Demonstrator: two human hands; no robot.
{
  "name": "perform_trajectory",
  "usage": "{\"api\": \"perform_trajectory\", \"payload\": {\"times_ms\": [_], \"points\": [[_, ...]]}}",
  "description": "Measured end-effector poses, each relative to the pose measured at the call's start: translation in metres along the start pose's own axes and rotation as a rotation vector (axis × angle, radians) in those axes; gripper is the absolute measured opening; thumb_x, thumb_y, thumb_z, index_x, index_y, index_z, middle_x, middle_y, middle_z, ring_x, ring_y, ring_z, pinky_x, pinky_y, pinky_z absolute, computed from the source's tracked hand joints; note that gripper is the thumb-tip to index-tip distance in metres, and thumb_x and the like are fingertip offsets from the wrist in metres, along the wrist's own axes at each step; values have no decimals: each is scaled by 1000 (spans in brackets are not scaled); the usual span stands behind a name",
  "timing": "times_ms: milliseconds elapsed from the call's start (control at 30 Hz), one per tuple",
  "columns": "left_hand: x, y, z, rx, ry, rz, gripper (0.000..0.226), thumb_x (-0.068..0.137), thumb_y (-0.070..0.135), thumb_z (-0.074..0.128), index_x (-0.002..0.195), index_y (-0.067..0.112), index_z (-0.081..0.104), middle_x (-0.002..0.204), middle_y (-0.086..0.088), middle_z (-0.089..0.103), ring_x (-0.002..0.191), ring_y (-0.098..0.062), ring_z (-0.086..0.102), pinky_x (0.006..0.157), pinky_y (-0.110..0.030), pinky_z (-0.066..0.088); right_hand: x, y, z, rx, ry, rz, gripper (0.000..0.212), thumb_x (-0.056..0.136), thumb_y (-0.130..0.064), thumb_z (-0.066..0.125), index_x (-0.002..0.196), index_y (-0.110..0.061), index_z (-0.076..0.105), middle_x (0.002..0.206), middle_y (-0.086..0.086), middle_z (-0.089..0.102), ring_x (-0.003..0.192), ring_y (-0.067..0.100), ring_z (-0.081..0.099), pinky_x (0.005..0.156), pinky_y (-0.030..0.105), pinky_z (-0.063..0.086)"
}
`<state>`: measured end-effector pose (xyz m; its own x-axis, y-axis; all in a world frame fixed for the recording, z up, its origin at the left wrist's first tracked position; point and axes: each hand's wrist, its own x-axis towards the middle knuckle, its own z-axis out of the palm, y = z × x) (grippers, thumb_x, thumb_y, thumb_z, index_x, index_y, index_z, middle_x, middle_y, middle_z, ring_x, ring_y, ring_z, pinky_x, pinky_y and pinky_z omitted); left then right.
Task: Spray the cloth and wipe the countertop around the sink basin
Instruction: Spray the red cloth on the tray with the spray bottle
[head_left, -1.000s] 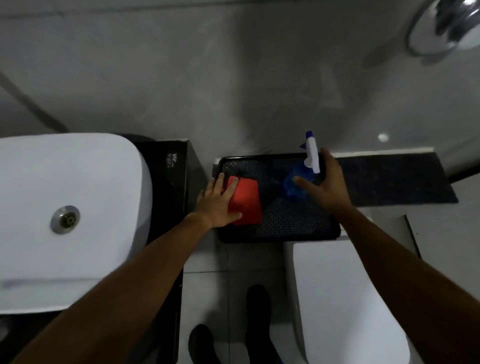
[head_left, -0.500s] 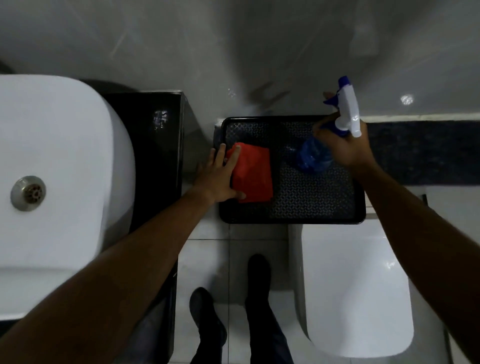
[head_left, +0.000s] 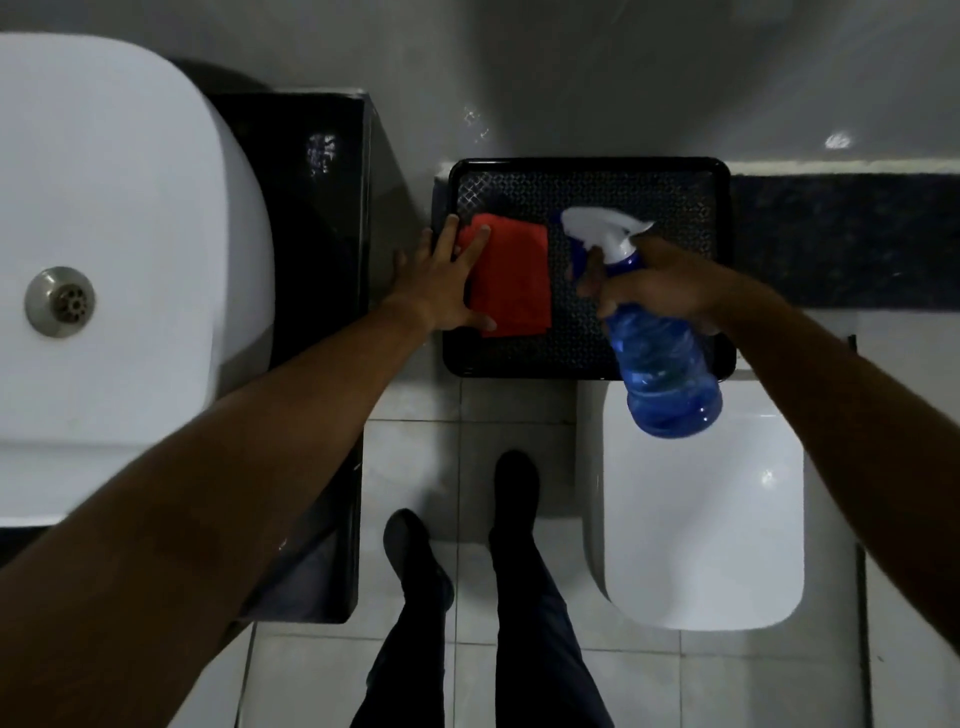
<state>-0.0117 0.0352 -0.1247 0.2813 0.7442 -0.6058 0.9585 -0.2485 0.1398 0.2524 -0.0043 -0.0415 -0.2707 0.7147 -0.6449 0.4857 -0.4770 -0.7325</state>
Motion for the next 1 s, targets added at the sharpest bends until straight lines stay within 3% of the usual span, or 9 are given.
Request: {"api": "perform_trajectory", "payload": {"times_ms": [67,167,333,467,633,800,867,1000], "points": [[1,0,1,-8,11,0,133,62,76,74,154,42,-17,167,-4,-19,153,-41,-5,115,-70,13,1,9,12,-15,-42,73,13,64,-9,70,74,-7,63,67,12,69,62,21,67,63,38,56],[1,-3,6,-33,27,2,134,61,75,76,154,43,-15,167,-2,-18,153,-41,-5,115,-69,14,4,20,26,-8,-32,137,14,66,-8,70,79,-7,64,63,10,68,61,24,68,56,31,57],[1,-3,6,-21,42,10,134,60,76,75,154,43,-15,168,-4,-17,153,-41,-3,117,-69,13,7,21,40,-9,30,201,24,68,-6,68,88,7,67,68,13,68,64,24,67,58,30,56],[0,-3,5,-29,36,6,135,61,75,76,154,43,-16,167,-3,-18,153,-40,-4,117,-69,10,5,22,45,-65,63,158,25,70,-6,71,91,6,66,87,24,69,79,34,68,74,43,59],[0,-3,7,-33,40,9,134,60,75,76,153,44,-16,168,-3,-17,153,-40,-3,117,-69,11,3,24,47,-33,122,153,10,69,-1,67,78,0,64,68,13,65,59,19,65,49,24,53],[0,-4,6,-25,39,10,134,61,76,76,154,44,-16,168,-3,-17,153,-40,-3,116,-69,11,5,27,46,60,97,174,8,68,0,69,75,2,65,62,13,65,53,22,65,50,30,56],[-1,-4,6,-17,43,10,134,61,76,75,154,43,-15,168,-4,-17,153,-41,-2,116,-69,11,8,26,44,42,140,162,17,64,-5,71,79,4,67,67,15,68,56,22,67,50,26,56],[-1,-3,7,-17,47,6,134,60,77,75,154,43,-15,168,-3,-17,153,-41,-2,116,-69,11,9,20,39,37,236,120,18,52,-12,71,69,-10,67,65,8,67,61,18,67,53,26,53]]}}
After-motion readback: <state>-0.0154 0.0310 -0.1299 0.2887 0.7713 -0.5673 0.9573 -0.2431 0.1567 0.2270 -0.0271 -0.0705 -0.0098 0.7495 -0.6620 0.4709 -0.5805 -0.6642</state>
